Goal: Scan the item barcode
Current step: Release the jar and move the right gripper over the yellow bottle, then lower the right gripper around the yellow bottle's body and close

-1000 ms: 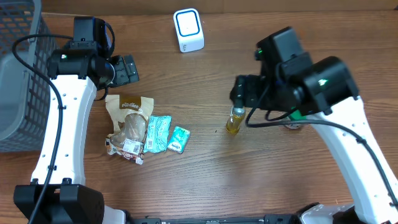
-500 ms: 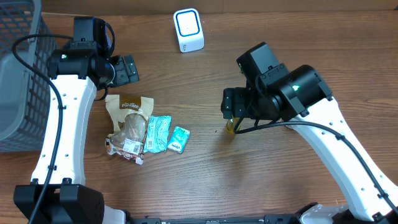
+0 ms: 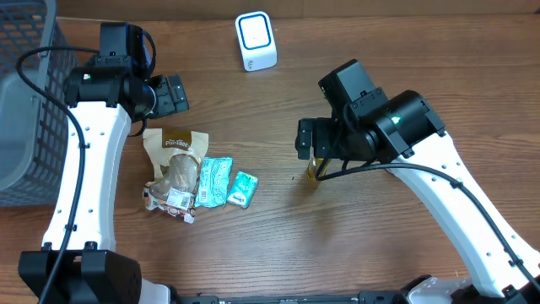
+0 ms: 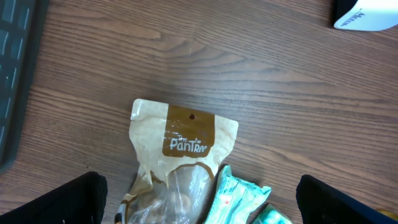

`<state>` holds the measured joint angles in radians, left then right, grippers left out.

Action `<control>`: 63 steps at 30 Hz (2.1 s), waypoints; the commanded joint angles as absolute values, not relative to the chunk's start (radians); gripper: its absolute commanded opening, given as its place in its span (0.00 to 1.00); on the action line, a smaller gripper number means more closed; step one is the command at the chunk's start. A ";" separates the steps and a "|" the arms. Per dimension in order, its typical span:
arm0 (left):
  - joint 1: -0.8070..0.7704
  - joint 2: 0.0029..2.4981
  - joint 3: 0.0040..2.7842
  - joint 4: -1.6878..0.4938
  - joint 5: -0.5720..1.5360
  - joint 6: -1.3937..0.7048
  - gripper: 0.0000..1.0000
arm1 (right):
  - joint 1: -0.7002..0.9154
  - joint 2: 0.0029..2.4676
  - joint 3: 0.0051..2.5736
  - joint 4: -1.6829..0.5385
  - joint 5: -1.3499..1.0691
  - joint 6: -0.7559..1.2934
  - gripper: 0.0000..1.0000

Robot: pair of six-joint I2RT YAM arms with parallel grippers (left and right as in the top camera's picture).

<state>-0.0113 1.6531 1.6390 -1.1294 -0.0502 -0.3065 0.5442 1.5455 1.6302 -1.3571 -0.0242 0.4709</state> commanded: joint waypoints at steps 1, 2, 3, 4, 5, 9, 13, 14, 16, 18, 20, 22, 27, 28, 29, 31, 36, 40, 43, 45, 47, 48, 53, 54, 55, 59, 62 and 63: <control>-0.009 1.647 1.652 -1.126 -0.059 -0.292 1.00 | 0.549 1.526 1.628 -1.343 -0.047 0.472 1.00; -0.009 1.647 1.652 -1.126 -0.059 -0.292 0.99 | 0.549 1.528 1.628 -1.341 -0.047 0.472 1.00; -0.009 1.647 1.652 -1.126 -0.059 -0.292 1.00 | 0.549 1.529 1.628 -1.340 -0.047 0.472 1.00; -0.009 1.647 1.652 -1.126 -0.059 -0.292 1.00 | 0.549 1.530 1.628 -1.340 -0.047 0.472 1.00; -0.009 1.647 1.652 -1.126 -0.059 -0.292 0.99 | 0.549 1.531 1.628 -1.340 -0.047 0.472 1.00; -0.009 1.647 1.652 -1.126 -0.059 -0.292 0.99 | 0.549 1.532 1.628 -1.340 -0.047 0.472 1.00; -0.009 1.647 1.652 -1.126 -0.059 -0.292 1.00 | 0.549 1.532 1.628 -1.341 -0.047 0.472 1.00; -0.009 1.647 1.652 -1.126 -0.059 -0.292 0.99 | 0.549 1.532 1.628 -1.341 -0.047 0.472 1.00; -0.009 1.647 1.652 -1.126 -0.059 -0.292 1.00 | 0.549 1.532 1.628 -1.341 -0.047 0.472 1.00; -0.009 1.647 1.652 -1.126 -0.059 -0.292 1.00 | 0.549 1.532 1.628 -1.343 -0.047 0.472 1.00; -0.009 1.647 1.652 -1.126 -0.059 -0.292 1.00 | 0.549 1.532 1.628 -1.343 -0.047 0.472 1.00; -0.009 1.647 1.652 -1.126 -0.059 -0.292 1.00 | 0.549 1.532 1.628 -1.343 -0.047 0.472 1.00; -0.009 1.647 1.652 -1.126 -0.059 -0.292 1.00 | 0.549 1.532 1.622 -1.343 -0.044 0.472 1.00; -0.009 1.647 1.652 -1.126 -0.059 -0.292 1.00 | 0.549 1.535 1.620 -1.344 -0.038 0.477 1.00; -0.009 1.647 1.652 -1.126 -0.059 -0.292 0.99 | 0.549 1.536 1.615 -1.343 -0.027 0.488 1.00; -0.009 1.647 1.652 -1.126 -0.059 -0.292 1.00 | 0.549 1.545 1.600 -1.340 0.010 0.518 1.00; -0.009 1.647 1.652 -1.126 -0.059 -0.292 1.00 | 0.549 1.572 1.537 -1.290 0.059 0.527 1.00; -0.009 1.647 1.652 -1.126 -0.059 -0.292 1.00 | 0.549 1.581 1.473 -1.222 0.081 0.527 1.00; -0.009 1.647 1.652 -1.126 -0.059 -0.292 1.00 | 0.549 1.581 1.427 -1.185 0.108 0.527 1.00; -0.009 1.647 1.652 -1.126 -0.059 -0.292 1.00 | 0.549 1.581 1.399 -1.158 0.108 0.528 1.00; -0.009 1.647 1.652 -1.126 -0.059 -0.292 1.00 | 0.549 1.581 1.378 -1.129 0.108 0.528 0.99; -0.009 1.647 1.652 -1.126 -0.059 -0.292 1.00 | 0.549 1.581 1.366 -1.111 0.108 0.528 0.98; -0.009 1.647 1.652 -1.126 -0.059 -0.292 0.99 | 0.549 1.581 1.316 -1.048 0.109 0.528 0.94; -0.009 1.647 1.652 -1.126 -0.059 -0.292 1.00 | 0.549 1.581 1.308 -1.039 0.109 0.528 0.94; -0.009 1.647 1.652 -1.126 -0.059 -0.292 1.00 | 0.549 1.581 1.296 -1.027 0.108 0.528 0.93; -0.009 1.647 1.652 -1.126 -0.059 -0.292 1.00 | 0.549 1.582 1.258 -0.989 0.108 0.528 0.93; -0.009 1.647 1.652 -1.126 -0.059 -0.292 1.00 | 0.549 1.582 1.250 -0.989 0.108 0.528 0.93; -0.009 1.647 1.652 -1.126 -0.059 -0.292 1.00 | 0.549 1.581 1.250 -0.990 0.108 0.528 0.93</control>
<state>-0.0113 1.6531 1.6390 -1.1294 -0.0502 -0.3069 0.5442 1.5822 1.2556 -0.9951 0.0940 0.5209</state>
